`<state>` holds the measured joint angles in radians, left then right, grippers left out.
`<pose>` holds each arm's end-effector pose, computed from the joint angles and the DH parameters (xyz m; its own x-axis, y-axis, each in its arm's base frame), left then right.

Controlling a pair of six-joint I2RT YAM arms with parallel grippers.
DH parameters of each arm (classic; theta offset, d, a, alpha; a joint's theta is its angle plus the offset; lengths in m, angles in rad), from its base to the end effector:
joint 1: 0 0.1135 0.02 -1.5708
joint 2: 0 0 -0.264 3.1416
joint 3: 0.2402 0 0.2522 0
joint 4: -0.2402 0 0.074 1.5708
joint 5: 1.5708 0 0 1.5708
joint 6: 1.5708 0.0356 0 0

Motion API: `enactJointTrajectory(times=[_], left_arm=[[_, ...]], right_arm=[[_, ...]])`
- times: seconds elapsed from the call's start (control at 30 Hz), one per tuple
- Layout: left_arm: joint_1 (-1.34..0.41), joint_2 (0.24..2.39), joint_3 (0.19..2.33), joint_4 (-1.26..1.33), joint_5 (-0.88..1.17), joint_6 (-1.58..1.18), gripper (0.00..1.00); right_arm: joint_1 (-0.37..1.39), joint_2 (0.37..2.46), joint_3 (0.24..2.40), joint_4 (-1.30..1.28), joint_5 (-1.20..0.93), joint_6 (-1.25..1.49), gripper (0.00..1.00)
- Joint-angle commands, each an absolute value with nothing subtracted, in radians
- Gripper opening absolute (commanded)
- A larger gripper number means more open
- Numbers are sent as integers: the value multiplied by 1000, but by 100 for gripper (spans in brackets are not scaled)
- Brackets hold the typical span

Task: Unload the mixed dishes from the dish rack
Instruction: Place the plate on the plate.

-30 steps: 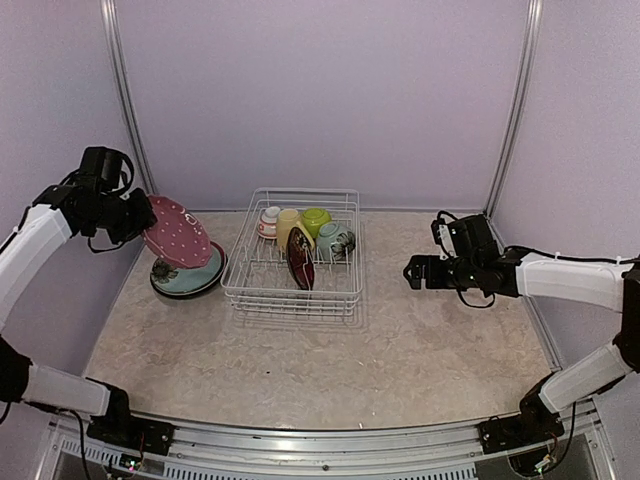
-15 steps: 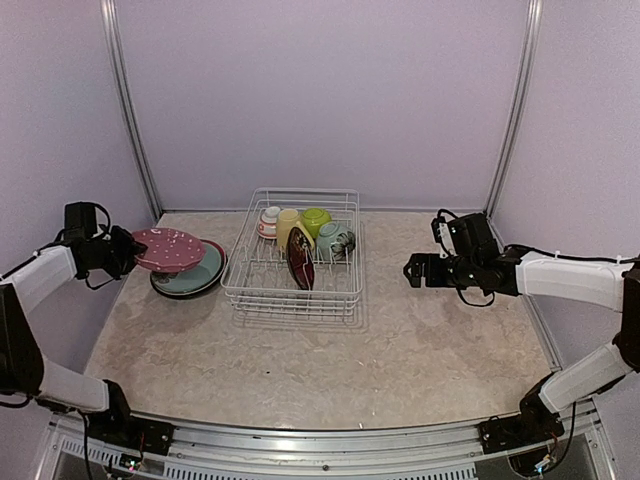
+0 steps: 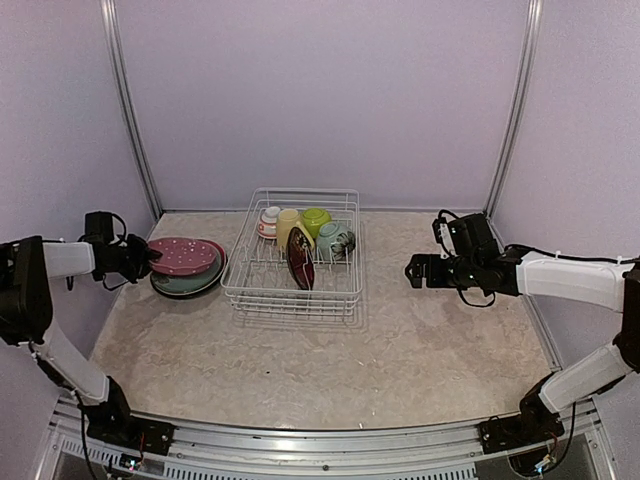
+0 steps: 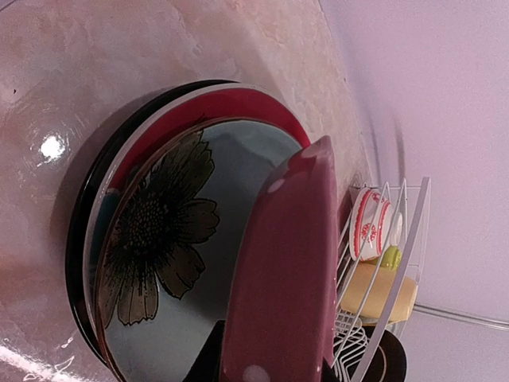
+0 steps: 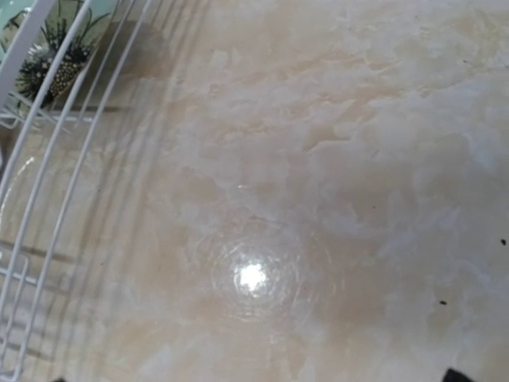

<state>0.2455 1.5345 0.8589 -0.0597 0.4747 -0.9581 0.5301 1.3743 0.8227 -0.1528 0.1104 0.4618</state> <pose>0.3119 0.0614 0.2001 -0.4664 -0.8670 -0.1757 -0.4675 0.4102 -0.7831 0.2538 0.1442 0.2243 -0.6918 0.1079 -0.7140 -0.1361 0.9516 0.2756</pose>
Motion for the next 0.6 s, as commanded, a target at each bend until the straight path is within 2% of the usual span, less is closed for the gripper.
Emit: enactJointTrajectory(times=[0.0,0.57], left_arm=[[249,1539,904,71,525,-958,2],[251,1617,904,55,515,-898,3]], right_arm=[[545,1351,846,-176,126,460,100],[546,1380,856,-163,110,475,100]])
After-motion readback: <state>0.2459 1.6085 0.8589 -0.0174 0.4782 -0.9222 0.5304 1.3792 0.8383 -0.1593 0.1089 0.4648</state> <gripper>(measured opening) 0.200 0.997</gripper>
